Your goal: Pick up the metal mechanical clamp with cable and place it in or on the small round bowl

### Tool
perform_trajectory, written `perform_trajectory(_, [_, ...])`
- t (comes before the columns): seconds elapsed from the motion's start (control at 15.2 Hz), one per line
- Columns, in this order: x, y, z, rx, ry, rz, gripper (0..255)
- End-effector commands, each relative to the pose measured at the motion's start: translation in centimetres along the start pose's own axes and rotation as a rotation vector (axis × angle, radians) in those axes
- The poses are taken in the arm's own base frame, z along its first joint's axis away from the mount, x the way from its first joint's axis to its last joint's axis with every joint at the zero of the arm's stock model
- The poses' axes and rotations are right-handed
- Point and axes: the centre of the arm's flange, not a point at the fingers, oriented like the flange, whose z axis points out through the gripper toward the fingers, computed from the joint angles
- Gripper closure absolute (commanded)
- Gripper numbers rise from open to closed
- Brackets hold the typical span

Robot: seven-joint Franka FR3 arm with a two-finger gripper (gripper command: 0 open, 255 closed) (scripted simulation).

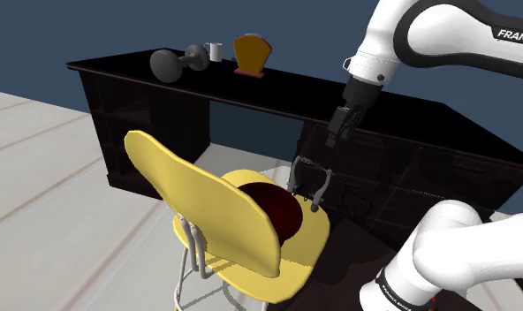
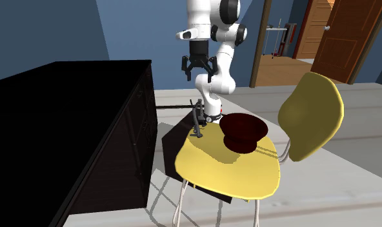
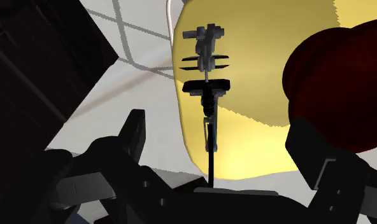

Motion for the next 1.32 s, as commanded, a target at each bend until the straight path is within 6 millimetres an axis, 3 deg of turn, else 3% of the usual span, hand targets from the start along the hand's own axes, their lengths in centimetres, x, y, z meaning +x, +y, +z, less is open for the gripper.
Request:
perform_trajectory(0.0, [0.0, 0.0, 0.0, 0.0, 0.0, 0.0, 0])
perform_trajectory(0.46, [5.3, 4.4, 8.6, 0.289, -0.064, -0.143, 0])
perform_trajectory(0.92, [5.0, 3.4, 12.2, 0.289, -0.064, -0.143, 0])
perform_trajectory(1.25, [5.0, 3.3, 12.5, 0.289, -0.064, -0.143, 0])
